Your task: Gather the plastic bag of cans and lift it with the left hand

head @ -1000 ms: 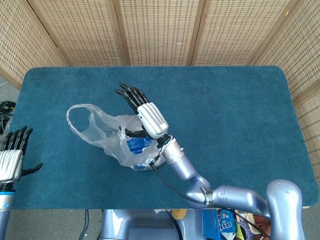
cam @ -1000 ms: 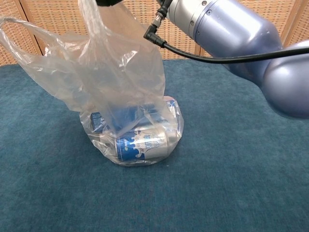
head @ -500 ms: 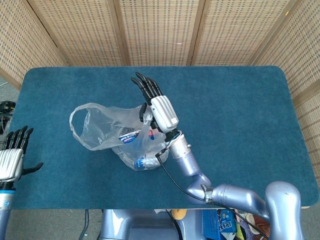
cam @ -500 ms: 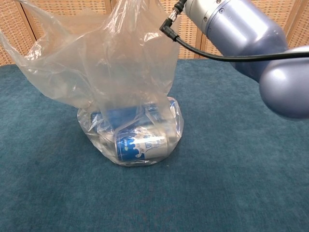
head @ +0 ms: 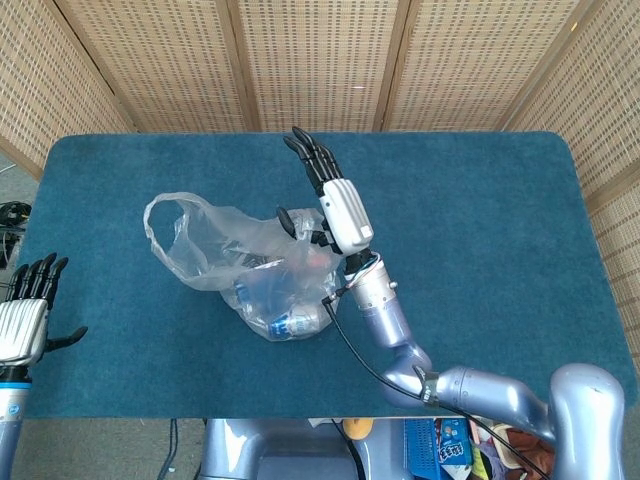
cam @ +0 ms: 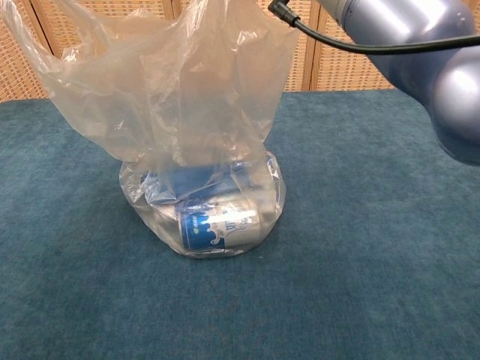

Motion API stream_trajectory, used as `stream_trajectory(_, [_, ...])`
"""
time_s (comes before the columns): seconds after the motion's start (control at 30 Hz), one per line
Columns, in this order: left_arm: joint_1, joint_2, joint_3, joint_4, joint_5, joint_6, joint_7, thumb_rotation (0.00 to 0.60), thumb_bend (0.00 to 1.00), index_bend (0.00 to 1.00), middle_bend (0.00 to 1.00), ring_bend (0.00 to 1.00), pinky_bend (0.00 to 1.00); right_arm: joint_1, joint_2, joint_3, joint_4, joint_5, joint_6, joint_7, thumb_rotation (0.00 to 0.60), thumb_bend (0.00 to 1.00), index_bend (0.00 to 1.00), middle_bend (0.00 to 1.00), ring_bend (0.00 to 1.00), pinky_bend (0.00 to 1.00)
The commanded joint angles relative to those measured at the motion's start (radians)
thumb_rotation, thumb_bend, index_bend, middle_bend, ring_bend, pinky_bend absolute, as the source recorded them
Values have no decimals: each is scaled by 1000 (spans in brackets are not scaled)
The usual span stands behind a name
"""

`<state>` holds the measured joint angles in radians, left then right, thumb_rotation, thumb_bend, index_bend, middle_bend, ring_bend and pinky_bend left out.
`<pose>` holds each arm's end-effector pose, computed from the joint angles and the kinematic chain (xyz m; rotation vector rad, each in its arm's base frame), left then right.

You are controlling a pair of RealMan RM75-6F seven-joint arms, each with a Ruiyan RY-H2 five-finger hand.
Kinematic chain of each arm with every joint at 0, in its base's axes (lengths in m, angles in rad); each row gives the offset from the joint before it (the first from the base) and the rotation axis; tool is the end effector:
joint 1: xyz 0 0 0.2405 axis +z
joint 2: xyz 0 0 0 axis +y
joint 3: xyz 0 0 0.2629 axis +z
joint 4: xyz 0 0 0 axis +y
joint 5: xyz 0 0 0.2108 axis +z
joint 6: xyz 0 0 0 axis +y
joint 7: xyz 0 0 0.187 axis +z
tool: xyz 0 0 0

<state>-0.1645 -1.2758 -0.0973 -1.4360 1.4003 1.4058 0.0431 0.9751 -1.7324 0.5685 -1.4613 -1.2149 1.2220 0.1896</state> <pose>-0.3367 0.2625 0.1284 -1.3626 -0.8850 -0.8539 0.0500 -0.4293 0.0496 1.3508 -1.1974 2.0323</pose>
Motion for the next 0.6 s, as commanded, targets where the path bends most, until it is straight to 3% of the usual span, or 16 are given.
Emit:
stream_trajectory(0.03, [-2, 2, 2, -3, 2, -5, -9, 600, 129, 0, 0, 0, 0, -9, 15, -5, -16, -4, 4, -4, 600, 637, 0, 27, 0, 0])
stream_trajectory(0.17, [-16, 16, 6, -32, 18, -30, -68, 600, 130, 0, 0, 0, 0, -24, 43, -22, -35, -23, 8, -13, 600, 654, 0, 28, 0, 0])
stream_trajectory(0.27, [-48, 62, 12, -96, 60, -81, -196, 600, 130, 0, 0, 0, 0, -41, 68, -40, -49, -39, 10, -18, 600, 654, 0, 30, 0, 0])
stream_trajectory(0.3, [-76, 96, 15, -143, 101, -113, -306, 600, 131, 0, 0, 0, 0, -53, 81, -53, -58, -44, 9, -19, 600, 654, 0, 30, 0, 0])
stream_trajectory(0.43, [-124, 143, 19, -207, 195, -137, -545, 600, 129, 0, 0, 0, 0, -67, 99, -74, -71, -54, 6, -22, 600, 654, 0, 31, 0, 0])
stream_trajectory(0.6, [-200, 166, 19, -246, 300, -125, -1002, 600, 115, 0, 0, 0, 0, -88, 127, -109, -88, -82, 6, -28, 600, 653, 0, 32, 0, 0])
